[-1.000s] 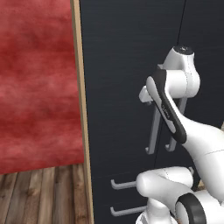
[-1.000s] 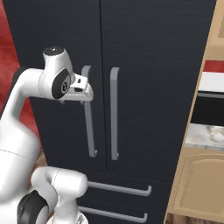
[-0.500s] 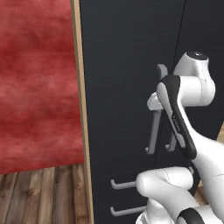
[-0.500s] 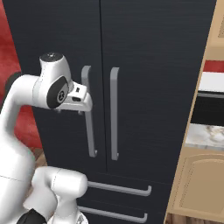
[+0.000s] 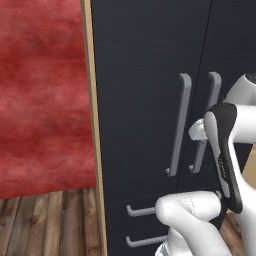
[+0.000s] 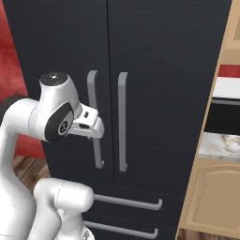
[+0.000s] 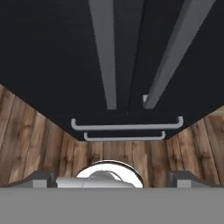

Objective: Take the lemon wedge from the fridge and place it on the plate with fish on the dining counter.

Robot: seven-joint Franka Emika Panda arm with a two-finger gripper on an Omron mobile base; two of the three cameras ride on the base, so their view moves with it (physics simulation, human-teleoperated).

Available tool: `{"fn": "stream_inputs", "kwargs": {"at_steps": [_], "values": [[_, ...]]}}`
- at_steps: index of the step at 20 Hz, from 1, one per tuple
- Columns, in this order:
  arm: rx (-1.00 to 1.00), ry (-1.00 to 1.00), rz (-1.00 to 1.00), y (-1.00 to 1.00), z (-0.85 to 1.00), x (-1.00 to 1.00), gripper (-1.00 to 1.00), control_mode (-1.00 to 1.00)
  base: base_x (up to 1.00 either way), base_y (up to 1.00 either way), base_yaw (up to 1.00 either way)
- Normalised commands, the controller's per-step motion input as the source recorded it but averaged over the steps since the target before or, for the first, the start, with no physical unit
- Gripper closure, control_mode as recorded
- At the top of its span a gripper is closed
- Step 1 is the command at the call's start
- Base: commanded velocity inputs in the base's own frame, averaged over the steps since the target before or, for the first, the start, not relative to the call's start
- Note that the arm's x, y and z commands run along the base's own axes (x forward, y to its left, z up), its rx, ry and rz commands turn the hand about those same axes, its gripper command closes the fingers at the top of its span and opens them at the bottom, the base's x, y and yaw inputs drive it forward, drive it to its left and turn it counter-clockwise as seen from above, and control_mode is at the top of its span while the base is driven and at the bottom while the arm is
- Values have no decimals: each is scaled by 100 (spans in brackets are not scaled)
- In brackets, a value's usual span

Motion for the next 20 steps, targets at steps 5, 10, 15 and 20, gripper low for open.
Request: {"fn": "stream_inputs", "kwargs": {"at_steps": [5,10,15,20], "values": [[0,-9,-16,-82,-2,18,-100,-100,0,0,0],[1,-1,-7,-22,0,14,-100,-100,0,0,0],[0,0,0,0,0,0,-100,-100,0,0,0],[0,0,0,0,0,0,-100,-100,0,0,0]]}}
